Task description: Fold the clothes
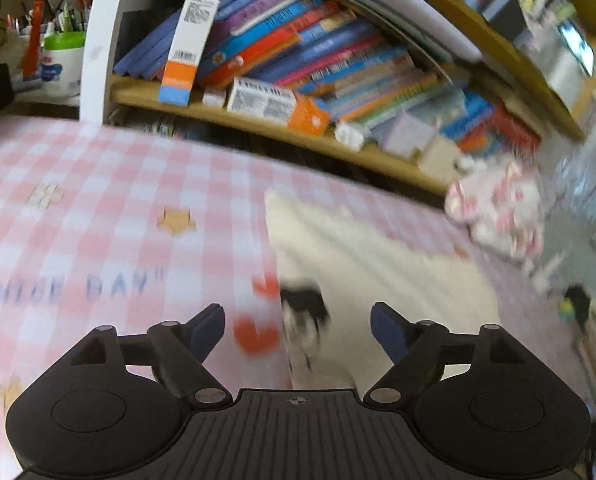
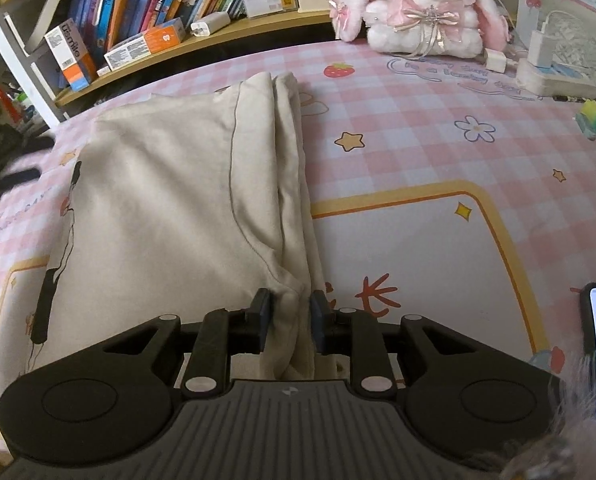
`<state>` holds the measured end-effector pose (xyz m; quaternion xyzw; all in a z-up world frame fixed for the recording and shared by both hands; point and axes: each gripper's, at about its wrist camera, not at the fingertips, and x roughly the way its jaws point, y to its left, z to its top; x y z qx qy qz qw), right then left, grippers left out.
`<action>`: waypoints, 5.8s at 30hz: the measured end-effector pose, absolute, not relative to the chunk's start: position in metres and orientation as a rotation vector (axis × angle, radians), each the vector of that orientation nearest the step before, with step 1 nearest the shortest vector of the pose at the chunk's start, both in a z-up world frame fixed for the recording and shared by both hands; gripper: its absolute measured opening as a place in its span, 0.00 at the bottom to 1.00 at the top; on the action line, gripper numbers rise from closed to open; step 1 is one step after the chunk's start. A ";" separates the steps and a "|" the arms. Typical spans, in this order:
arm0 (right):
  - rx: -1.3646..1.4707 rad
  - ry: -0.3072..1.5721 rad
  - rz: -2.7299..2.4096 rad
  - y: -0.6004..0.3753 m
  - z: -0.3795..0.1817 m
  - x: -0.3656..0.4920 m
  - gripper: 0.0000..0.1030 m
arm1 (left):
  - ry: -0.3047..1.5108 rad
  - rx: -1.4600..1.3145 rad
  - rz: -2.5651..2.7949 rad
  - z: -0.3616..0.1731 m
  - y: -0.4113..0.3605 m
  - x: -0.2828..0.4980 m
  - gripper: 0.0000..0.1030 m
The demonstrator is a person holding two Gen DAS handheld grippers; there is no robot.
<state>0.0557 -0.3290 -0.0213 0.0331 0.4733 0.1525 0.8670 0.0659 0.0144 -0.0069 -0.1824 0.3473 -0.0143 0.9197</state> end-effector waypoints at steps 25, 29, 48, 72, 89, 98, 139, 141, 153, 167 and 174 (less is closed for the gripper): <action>0.435 1.137 0.552 -0.386 -0.028 0.068 0.39 | 0.716 -0.087 0.129 0.004 -0.111 -0.031 0.81; 0.542 1.185 0.581 -0.401 -0.034 0.068 0.39 | 0.718 -0.053 0.131 0.005 -0.125 -0.037 0.84; 0.673 1.194 0.592 -0.419 -0.040 0.075 0.46 | 0.761 0.169 0.033 0.009 -0.175 -0.052 0.84; 0.880 1.220 0.697 -0.424 -0.024 0.088 0.09 | 0.784 0.352 -0.179 -0.007 -0.224 -0.035 0.67; 0.711 1.184 0.691 -0.418 -0.006 0.084 0.15 | 0.759 0.518 -0.136 -0.024 -0.234 -0.016 0.16; -0.274 0.766 0.912 -0.362 0.046 0.036 0.71 | 0.775 0.476 -0.181 -0.016 -0.230 -0.010 0.16; -0.792 0.472 0.985 -0.289 0.019 -0.001 0.10 | 0.807 0.483 -0.081 -0.021 -0.201 -0.025 0.23; -0.791 0.478 0.983 -0.289 0.019 0.000 0.10 | 0.812 0.486 -0.068 -0.021 -0.198 -0.026 0.23; -0.830 0.507 0.971 -0.292 0.006 -0.005 0.11 | 0.780 0.589 0.006 -0.027 -0.197 -0.039 0.24; -1.132 0.363 0.899 -0.289 -0.035 -0.040 0.24 | 0.720 0.815 0.009 -0.034 -0.201 -0.047 0.36; -1.136 0.375 0.822 -0.281 -0.042 -0.045 0.09 | 0.708 0.852 -0.153 -0.031 -0.193 -0.055 0.05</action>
